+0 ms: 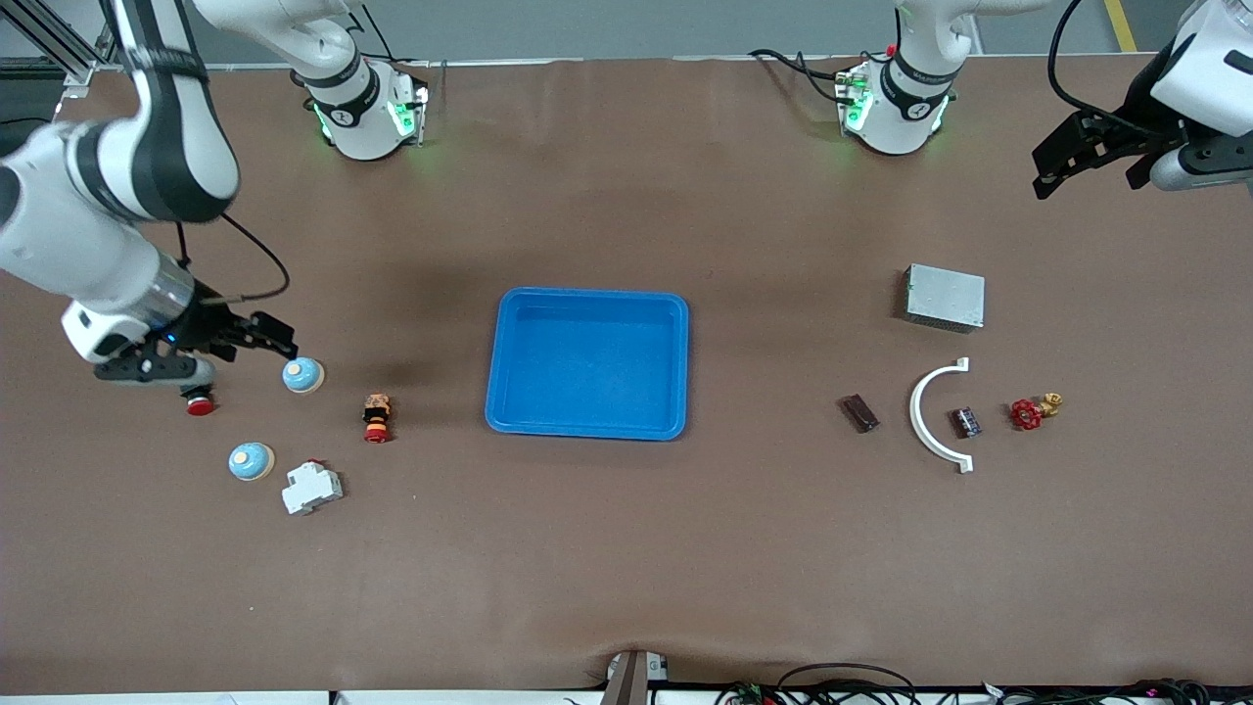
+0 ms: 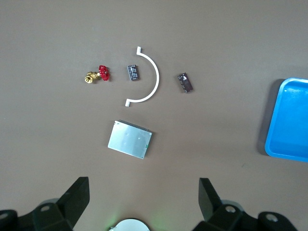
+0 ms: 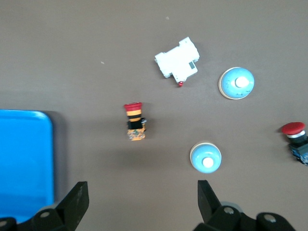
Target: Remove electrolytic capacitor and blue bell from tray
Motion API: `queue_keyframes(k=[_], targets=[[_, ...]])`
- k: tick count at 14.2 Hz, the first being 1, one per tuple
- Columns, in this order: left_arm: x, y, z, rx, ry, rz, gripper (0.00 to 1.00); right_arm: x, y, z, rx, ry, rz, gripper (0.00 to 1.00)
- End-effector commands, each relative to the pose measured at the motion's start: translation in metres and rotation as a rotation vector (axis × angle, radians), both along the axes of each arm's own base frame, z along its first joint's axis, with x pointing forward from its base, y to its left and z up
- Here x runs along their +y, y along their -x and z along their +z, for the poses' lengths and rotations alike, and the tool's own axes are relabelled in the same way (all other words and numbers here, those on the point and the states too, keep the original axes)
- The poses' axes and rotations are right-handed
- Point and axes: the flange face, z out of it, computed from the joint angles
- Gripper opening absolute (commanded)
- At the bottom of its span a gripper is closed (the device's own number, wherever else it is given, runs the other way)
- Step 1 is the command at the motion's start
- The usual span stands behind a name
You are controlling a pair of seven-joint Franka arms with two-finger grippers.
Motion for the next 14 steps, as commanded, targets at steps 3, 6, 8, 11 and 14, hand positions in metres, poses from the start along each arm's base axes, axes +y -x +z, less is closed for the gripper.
queue_keyframes(k=[3,6,8,11,14], targets=[[-0.009,0.008,0.006,0.007,0.017,-0.029,1.0,-0.007,0.047,0.079,-0.084,-0.037,-0.009,1.0],[-0.01,0.009,0.006,0.008,0.016,-0.032,1.0,-0.013,0.054,0.129,-0.056,0.011,0.011,1.0],[-0.009,0.009,0.006,0.014,0.015,-0.03,1.0,-0.016,0.048,0.182,-0.001,0.073,0.028,1.0],[-0.009,0.01,0.006,0.016,0.015,-0.032,1.0,-0.015,0.038,0.196,0.031,0.09,0.028,1.0],[-0.01,0.01,0.006,0.014,0.015,-0.033,1.0,-0.015,0.03,0.183,0.057,0.1,0.026,1.0]])
